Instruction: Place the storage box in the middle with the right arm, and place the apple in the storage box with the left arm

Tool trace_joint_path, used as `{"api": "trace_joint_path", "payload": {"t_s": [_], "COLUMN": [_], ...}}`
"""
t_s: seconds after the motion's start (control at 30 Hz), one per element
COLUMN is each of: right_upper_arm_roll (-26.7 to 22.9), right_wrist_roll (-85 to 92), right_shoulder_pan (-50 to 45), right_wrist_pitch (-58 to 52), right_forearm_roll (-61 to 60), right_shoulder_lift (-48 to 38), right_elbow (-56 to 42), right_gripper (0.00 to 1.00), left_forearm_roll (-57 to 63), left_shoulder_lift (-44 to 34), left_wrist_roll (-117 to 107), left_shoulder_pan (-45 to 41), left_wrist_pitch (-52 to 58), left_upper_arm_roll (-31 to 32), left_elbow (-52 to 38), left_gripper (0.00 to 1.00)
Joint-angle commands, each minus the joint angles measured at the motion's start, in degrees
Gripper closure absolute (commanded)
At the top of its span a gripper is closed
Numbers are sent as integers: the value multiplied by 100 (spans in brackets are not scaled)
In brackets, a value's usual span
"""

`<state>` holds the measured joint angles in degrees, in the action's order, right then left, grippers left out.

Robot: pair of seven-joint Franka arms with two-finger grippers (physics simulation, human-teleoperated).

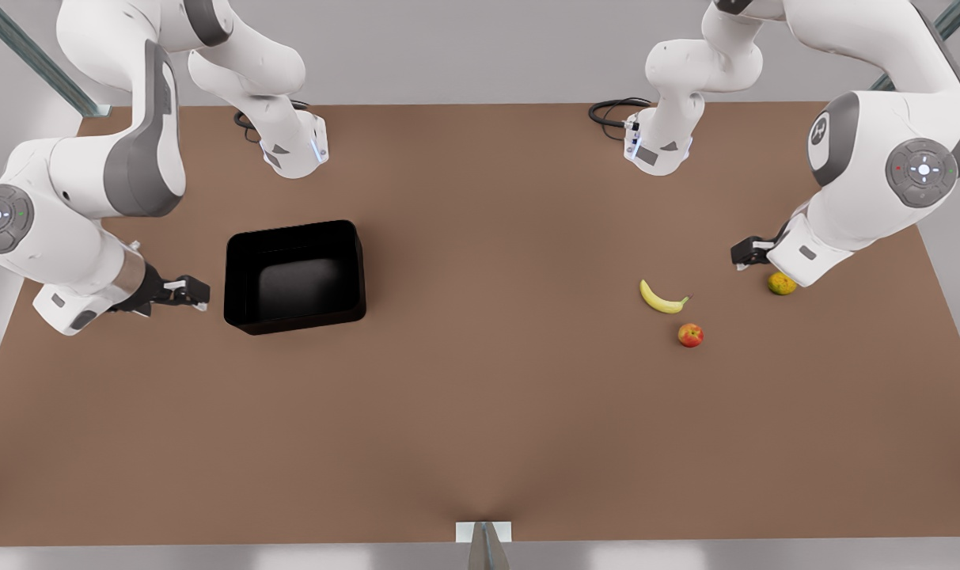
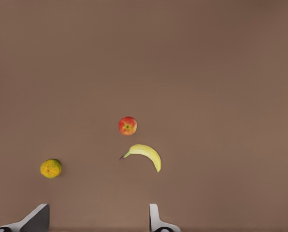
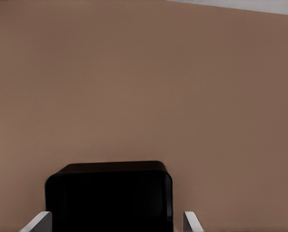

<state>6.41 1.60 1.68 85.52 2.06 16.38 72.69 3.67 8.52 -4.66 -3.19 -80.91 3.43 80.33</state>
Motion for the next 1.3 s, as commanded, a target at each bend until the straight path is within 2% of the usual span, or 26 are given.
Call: {"api": "trace_joint_path", "payload": {"t_s": [0.0,0.1,0.17,0.2,0.23,0.27,0.3,0.4,0.47,0.53,0.6,0.77,0.9,1.03,1.27], "right_upper_arm_roll": [0,9,18,71,281,317,317,475,475,475,475,475,484,651,651], "right_wrist_roll": [-2,-11,-54,-335,-555,-573,-599,-714,-705,-626,-433,209,148,104,130], "right_shoulder_pan": [-10,-10,-27,-71,-71,-71,-62,8,34,157,482,1326,1361,1326,1599], "right_wrist_pitch": [0,9,9,-9,-9,18,18,175,878,1150,1318,2205,3366,3920,4359], "right_forearm_roll": [-13,-13,-13,-22,-22,-39,-233,-250,-250,-233,-180,-4,-4,-13,321], "right_shoulder_lift": [-3,-3,-12,-134,-503,-898,-1382,-1620,-1883,-1884,-1893,-1805,-1884,-1858,-1410], "right_elbow": [0,9,114,298,755,1229,1766,2688,3812,4279,4500,5158,6213,6688,6688], "right_gripper": [0,0,0,0,0,0,0,0,0,0,0,0,0,0,0], "left_forearm_roll": [2,-7,-24,-42,-60,-68,-86,-104,-112,-112,-112,-104,-112,-104,-104], "left_shoulder_lift": [1,140,685,1143,1029,783,572,976,1161,1117,888,1301,1477,1618,1864], "left_wrist_roll": [0,-70,-70,-70,-88,-88,-219,-264,-264,-264,-264,-220,-202,-202,-202], "left_shoulder_pan": [2,-7,-60,-156,-147,-156,-428,-121,-33,-42,-33,547,600,600,573], "left_wrist_pitch": [-4,-22,-205,-759,-1505,-2138,-3097,-3458,-3449,-3467,-4196,-4319,-4987,-4987,-5031], "left_upper_arm_roll": [0,0,0,9,9,35,26,26,44,35,26,35,44,44,35], "left_elbow": [0,-35,-18,44,684,1273,2223,2399,2417,2539,3287,3234,3507,3489,3463], "left_gripper": [0,0,0,0,0,0,0,0,0,0,0,0,0,0,0]}}
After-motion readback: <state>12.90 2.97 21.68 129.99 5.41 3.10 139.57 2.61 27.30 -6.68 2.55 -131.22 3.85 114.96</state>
